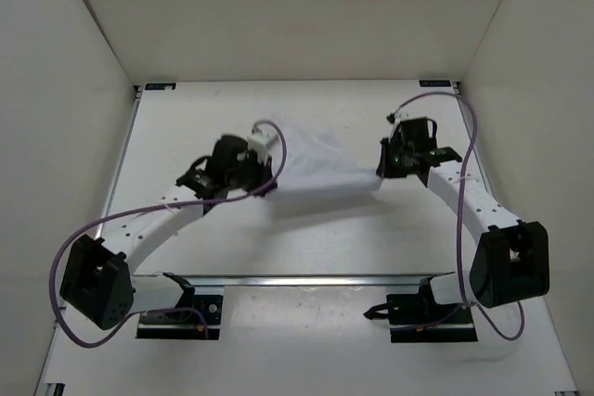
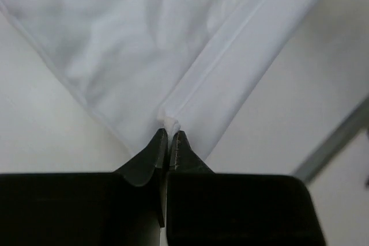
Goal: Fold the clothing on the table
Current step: Flatten the skirt out, then fold the skirt
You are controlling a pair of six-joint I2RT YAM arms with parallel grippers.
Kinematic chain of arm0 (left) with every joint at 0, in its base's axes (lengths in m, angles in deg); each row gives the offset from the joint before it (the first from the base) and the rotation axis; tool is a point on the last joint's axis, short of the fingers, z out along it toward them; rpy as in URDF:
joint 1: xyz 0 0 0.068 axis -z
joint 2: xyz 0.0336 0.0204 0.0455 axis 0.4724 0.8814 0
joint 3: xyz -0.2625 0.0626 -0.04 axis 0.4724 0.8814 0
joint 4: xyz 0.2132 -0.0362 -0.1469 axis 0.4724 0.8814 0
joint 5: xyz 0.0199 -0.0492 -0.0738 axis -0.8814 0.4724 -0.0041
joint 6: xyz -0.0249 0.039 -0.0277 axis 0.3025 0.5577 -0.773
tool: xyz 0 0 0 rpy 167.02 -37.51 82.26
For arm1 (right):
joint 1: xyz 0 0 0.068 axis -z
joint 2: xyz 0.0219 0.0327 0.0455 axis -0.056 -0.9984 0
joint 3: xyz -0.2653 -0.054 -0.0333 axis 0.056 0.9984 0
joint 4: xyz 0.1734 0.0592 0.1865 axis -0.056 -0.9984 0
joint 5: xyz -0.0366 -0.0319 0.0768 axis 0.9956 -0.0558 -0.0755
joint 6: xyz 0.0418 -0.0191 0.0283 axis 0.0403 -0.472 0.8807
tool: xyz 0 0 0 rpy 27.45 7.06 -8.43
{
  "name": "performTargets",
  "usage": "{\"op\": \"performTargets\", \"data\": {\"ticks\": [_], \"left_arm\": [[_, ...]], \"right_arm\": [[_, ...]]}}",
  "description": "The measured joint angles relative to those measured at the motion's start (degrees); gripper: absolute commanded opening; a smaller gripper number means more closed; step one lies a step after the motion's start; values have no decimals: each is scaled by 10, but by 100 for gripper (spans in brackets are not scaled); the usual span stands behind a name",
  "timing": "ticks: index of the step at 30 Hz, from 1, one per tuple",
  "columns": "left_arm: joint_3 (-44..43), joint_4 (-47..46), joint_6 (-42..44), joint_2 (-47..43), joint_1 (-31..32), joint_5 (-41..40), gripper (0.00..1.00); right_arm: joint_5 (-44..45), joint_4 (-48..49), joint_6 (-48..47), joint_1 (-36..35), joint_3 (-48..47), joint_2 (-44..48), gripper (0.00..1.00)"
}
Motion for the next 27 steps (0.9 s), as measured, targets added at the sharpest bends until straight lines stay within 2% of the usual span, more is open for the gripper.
{"op": "performTargets", "data": {"ticks": [4, 6, 9, 11, 14, 19, 21, 24, 27], "left_arm": [[169, 68, -49, -32, 31, 13, 0], [188, 84, -67, -78, 28, 21, 0], [164, 67, -75, -115, -5, 29, 0], [115, 65, -70, -87, -26, 26, 0], [-20, 69, -46, 28, -41, 10, 0], [-358, 111, -6, 262, -55, -33, 0], [-472, 116, 7, 313, -57, -54, 0], [-540, 112, 21, 311, -58, -79, 0], [-530, 89, 27, 253, -60, -83, 0]], "right_arm": [[-19, -52, 23, -9, 117, 52, 0], [-37, -73, 31, -12, 135, 91, 0], [-47, -80, 31, -9, 104, 107, 0], [-49, -79, 27, -6, 53, 80, 0], [-35, -76, 8, -6, -69, 7, 0], [11, -94, -30, 5, -354, -137, 1], [24, -93, -37, 13, -461, -172, 0], [37, -78, -43, 19, -532, -167, 0], [43, -56, -50, 20, -514, -123, 0]]}}
